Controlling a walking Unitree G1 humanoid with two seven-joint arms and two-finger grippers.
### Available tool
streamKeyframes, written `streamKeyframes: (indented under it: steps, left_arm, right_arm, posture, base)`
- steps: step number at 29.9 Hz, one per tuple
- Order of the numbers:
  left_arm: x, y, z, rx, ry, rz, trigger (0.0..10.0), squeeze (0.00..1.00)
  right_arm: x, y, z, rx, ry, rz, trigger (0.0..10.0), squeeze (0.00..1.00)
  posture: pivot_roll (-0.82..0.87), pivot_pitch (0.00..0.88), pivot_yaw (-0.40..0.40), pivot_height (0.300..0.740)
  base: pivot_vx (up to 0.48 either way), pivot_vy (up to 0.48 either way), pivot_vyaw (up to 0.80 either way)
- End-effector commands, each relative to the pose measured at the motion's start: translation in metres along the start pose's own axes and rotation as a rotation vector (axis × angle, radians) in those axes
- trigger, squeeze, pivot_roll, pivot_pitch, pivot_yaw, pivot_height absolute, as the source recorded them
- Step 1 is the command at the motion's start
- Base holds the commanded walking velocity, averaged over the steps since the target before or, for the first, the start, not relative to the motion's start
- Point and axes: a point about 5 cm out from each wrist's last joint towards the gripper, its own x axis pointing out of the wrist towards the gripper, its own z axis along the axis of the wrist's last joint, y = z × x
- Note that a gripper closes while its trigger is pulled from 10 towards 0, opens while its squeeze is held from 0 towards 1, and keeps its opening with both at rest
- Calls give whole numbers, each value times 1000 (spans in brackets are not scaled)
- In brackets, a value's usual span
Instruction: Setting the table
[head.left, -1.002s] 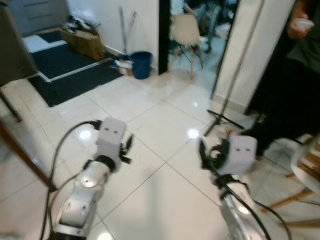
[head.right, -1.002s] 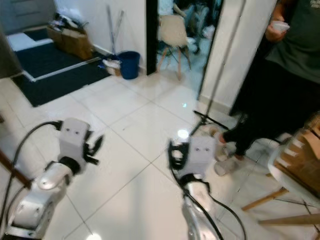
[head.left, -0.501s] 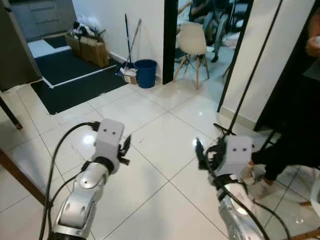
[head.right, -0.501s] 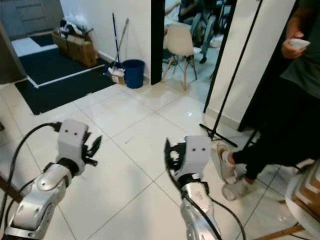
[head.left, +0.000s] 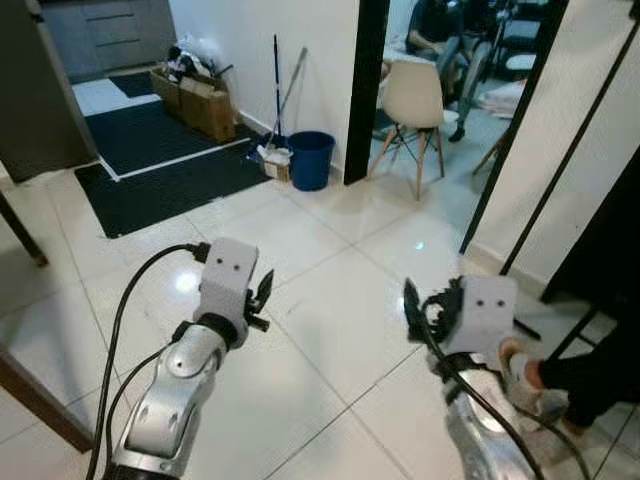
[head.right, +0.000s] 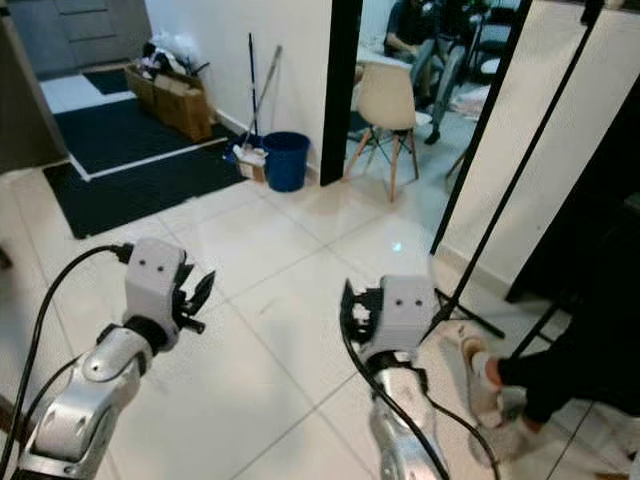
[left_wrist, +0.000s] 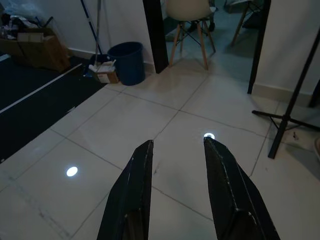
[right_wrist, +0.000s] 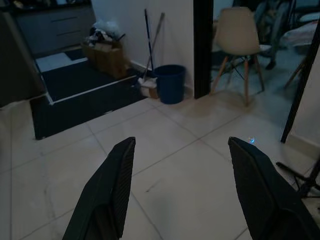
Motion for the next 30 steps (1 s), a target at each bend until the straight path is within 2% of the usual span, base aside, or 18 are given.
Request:
streamKeyframes:
  steps: [1,12,30]
  left_arm:
    - [0,-2,-2,11,11,-4,10000,0]
    - [0,-1,-2,13,13,-4,10000,0]
    - [0,-1,-2,13,12,-5,10000,0]
  right_arm:
    - [-2,-4,-3,1,12,-12,10000,0]
    - [-3,-4,-2,5,7,-11,10000,0]
    - [-3,-4,-1,4,4,-9,10000,0]
  posture:
    - [81,59,115,740]
    - [81,66,117,740]
    - [80,67,120,740]
  base:
    - [480,0,0]
    - [480,0,89]
    - [480,0,800]
